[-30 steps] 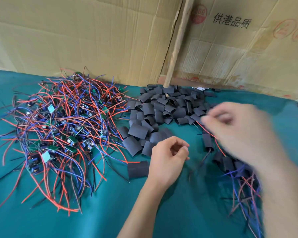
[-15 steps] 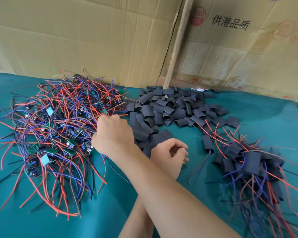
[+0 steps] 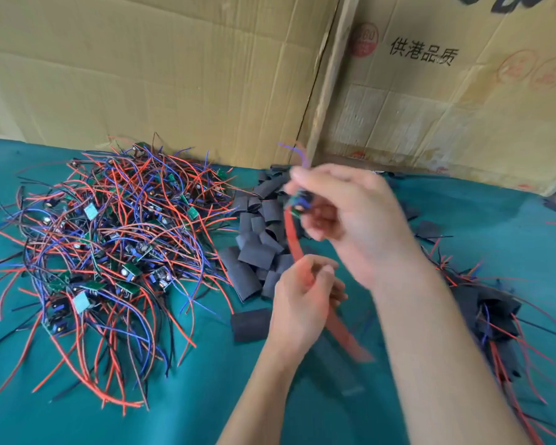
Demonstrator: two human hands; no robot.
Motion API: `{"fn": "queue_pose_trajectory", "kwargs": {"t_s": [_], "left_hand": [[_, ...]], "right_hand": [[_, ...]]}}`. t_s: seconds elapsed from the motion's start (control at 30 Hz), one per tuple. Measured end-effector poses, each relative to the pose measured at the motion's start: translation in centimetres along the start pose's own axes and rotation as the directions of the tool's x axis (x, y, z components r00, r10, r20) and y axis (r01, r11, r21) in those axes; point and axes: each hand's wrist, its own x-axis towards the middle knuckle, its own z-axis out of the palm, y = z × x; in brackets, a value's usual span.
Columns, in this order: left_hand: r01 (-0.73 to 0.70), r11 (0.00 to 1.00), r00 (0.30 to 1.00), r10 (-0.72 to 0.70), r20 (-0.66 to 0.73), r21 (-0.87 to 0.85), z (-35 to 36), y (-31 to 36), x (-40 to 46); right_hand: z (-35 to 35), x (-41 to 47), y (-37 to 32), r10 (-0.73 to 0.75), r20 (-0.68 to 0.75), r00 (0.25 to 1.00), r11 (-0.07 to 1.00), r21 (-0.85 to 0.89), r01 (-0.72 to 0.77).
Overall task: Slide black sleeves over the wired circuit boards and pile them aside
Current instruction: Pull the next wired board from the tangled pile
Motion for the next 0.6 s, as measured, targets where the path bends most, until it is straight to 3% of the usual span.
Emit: {"fn": "queue_pose_trajectory", "kwargs": {"t_s": [0.07,0.17,0.27,0.3,0.33,0.43,0.5,0.6], "left_hand": [[0.041,0.973,0.999,-0.042,0.001,-0.227,-0.1,0.9,0.2],[0.127,0.911,0.990,-0.090,0.111,-0.392,-0.7,1.6,0.3],[0.094,0.940,0.987,-0.046,0.152,-0.328,-0.3,1.5,-0.1],[0.073,0.951,0.991,-0.035,0.129,-0.300,-0.1,1.5,-0.3],[0.043,0.964,0.997,-0.024,0.078,-0.264,0.0,1.3,-0.3],[-0.058,0.990,0.991,0.041,-0.126,-0.131,-0.3,1.0,-0.2],[-0.109,0.994,0.967,0.103,-0.234,-0.014,-0.4,0.8,-0.3],[-0.133,0.990,0.942,0.139,-0.306,0.039,-0.4,0.8,-0.5]], "right_hand": [[-3.1,-1.4,0.3,0.056,0.028,0.998,0.998,-0.009,-0.056],[-6.2,-2.9,2.8,0.133,-0.026,0.991,0.920,-0.370,-0.133],[-6.8,-3.2,5.3,0.069,0.009,0.998,0.608,-0.793,-0.035],[-6.8,-3.0,5.6,0.061,0.039,0.997,0.546,-0.838,0.000],[-6.9,-2.7,5.7,0.084,0.041,0.996,0.565,-0.825,-0.014],[-7.1,-1.1,6.2,0.137,-0.097,0.986,0.740,-0.651,-0.167],[-7.0,0.0,7.0,0.111,-0.146,0.983,0.669,-0.720,-0.182],[-6.2,0.9,8.3,0.268,0.013,0.963,0.564,-0.812,-0.147]]}}
